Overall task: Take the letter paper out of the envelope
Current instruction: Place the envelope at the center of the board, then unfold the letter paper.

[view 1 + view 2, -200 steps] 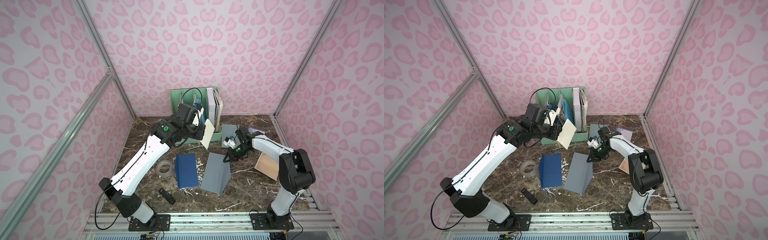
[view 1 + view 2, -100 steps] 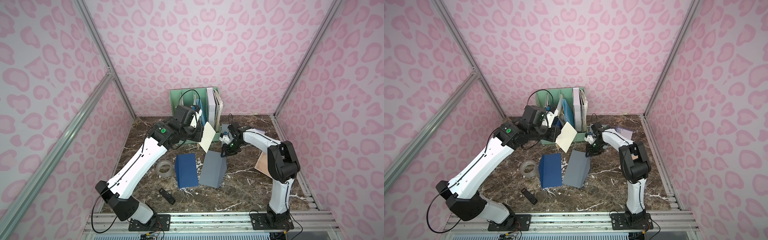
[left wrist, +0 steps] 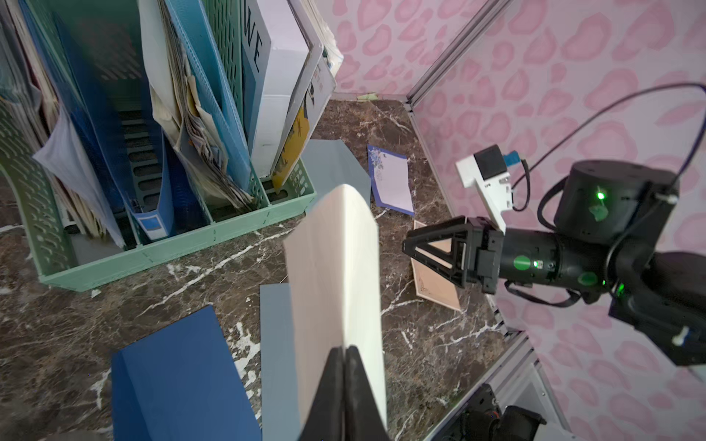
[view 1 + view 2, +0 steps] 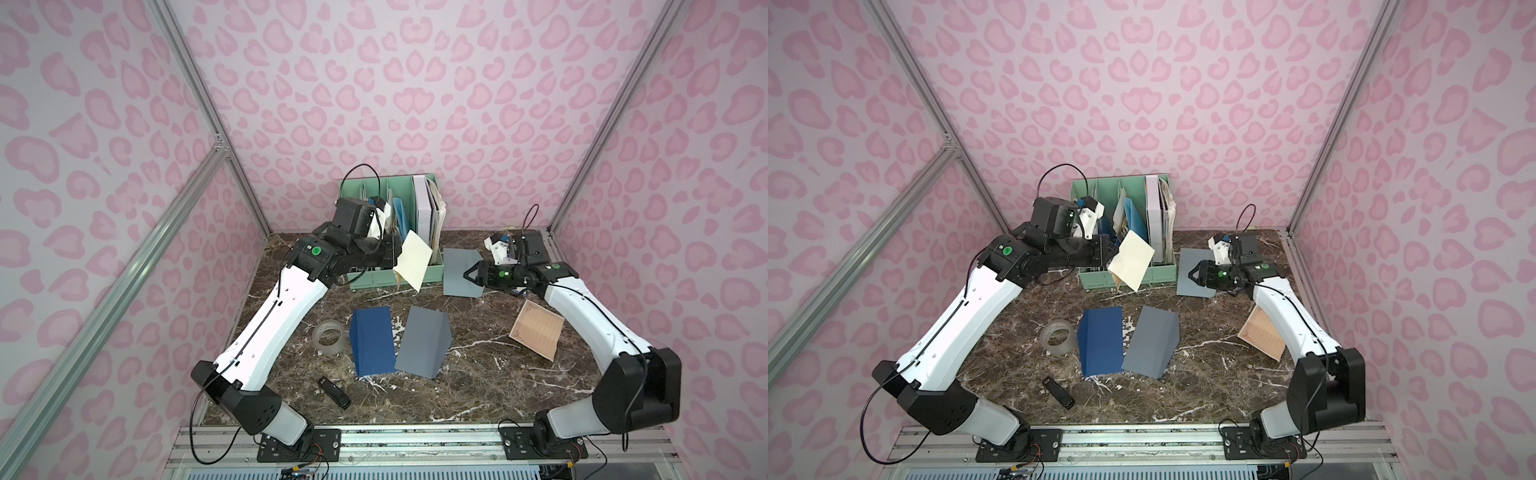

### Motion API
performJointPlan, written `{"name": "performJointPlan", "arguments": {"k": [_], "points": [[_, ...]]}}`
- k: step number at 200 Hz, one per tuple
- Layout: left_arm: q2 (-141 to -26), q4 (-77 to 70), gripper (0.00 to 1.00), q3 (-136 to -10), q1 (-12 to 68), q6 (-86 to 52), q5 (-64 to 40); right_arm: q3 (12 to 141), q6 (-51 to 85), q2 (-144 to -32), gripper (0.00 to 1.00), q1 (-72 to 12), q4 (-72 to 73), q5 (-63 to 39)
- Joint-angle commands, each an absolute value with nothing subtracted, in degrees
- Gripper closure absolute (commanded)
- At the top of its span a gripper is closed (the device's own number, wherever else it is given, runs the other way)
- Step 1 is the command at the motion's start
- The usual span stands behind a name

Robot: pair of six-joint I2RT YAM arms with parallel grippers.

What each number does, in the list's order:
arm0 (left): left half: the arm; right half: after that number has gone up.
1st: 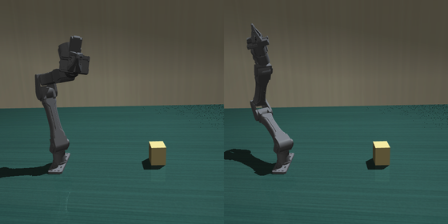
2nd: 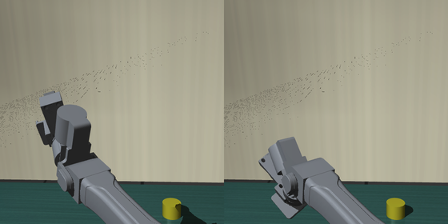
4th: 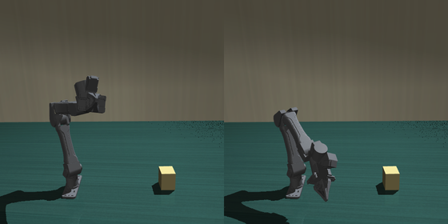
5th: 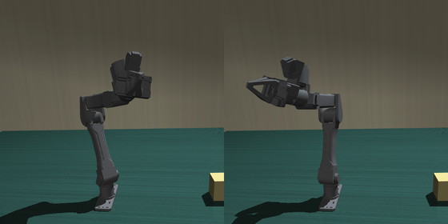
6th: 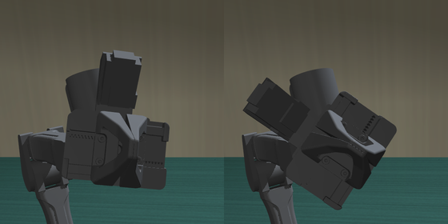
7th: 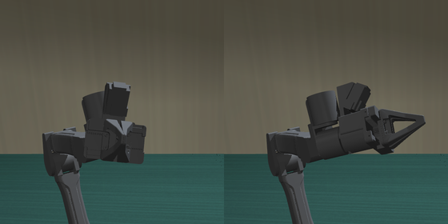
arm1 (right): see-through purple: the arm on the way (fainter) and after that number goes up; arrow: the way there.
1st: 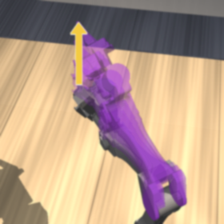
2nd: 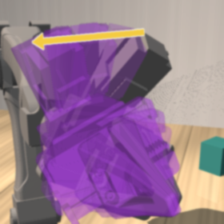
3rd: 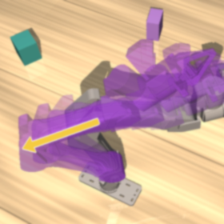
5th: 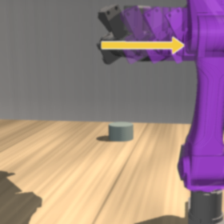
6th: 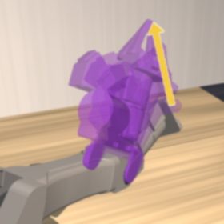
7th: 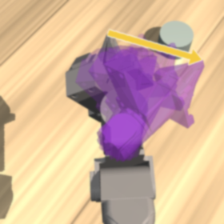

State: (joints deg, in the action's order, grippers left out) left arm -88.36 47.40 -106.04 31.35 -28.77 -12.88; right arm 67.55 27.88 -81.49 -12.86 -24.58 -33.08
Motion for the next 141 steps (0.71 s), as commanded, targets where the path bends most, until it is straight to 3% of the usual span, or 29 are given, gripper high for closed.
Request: {"name": "performJointPlan", "arguments": {"k": [1,38,141], "points": [[-88.7,40.9,1.00,-106.3,29.7,-34.4,-19.0,60.9,50.1,-76.7,0.36,-12.0,5.2,-50.0],[-90.3,32.7,1.00,-106.9,27.3,-41.8,-23.7,54.8,78.1,-76.1,0.28,-12.3,41.0,-54.6],[-94.3,24.8,1.00,-109.6,27.2,-48.7,-28.1,61.4,87.2,-82.3,0.29,-17.1,48.0,-54.7]]}}
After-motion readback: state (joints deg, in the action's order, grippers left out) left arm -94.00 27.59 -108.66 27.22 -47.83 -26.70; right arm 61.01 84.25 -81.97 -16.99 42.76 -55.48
